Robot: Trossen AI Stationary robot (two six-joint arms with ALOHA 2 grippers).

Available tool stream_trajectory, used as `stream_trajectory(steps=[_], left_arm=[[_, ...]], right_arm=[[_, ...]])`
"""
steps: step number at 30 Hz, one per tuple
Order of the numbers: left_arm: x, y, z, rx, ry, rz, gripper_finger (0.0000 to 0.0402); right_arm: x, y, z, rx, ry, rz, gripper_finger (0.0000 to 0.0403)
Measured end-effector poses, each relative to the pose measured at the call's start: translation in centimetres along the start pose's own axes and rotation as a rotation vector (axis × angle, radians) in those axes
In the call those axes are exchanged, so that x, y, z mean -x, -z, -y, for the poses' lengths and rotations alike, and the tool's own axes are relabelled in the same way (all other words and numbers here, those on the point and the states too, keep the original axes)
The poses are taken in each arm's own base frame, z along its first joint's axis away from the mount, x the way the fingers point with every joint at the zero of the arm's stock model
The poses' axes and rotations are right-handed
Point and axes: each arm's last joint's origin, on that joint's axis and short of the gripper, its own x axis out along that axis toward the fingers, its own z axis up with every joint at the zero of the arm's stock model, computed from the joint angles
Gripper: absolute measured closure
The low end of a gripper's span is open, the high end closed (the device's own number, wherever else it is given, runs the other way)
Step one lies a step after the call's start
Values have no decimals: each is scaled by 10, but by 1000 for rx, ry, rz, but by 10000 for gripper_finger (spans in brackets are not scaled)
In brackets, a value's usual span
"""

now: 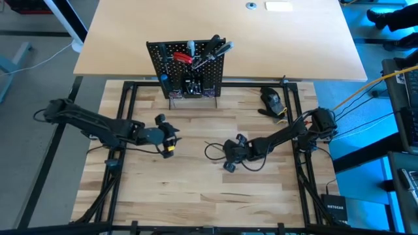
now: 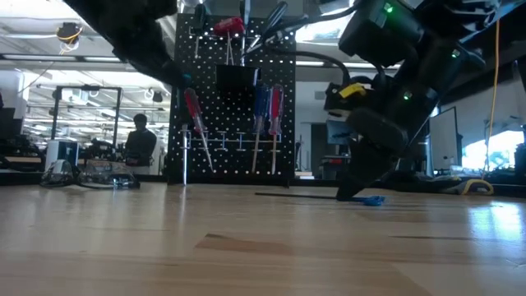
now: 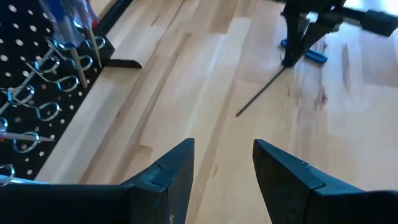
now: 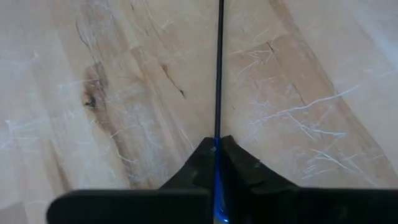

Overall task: Hang tools onto peg board
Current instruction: Hang the blue t-handle hex key on the peg board

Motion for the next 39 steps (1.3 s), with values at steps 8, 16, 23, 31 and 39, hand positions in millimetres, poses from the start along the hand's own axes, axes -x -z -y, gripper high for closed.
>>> stream_trajectory(steps=[8,16,23,31,39], left_arm=[[-11,4,11,-51,9,-29,247],[-27,4,28,-92,126,-15,247],[-54,10,47,-141,236,-20,247],[-89,22,68,-143,316,-60,247],[-129,-5,96,-168,329,-130,247]], right_arm=[[5,1,-14,86,26,70,397],[17,-18,-40,213,-55,126,401],[23,-34,-49,243,-121,211,402],[33,-34,-50,212,-220,122,384],[93,-16,-41,196,-128,13,364]])
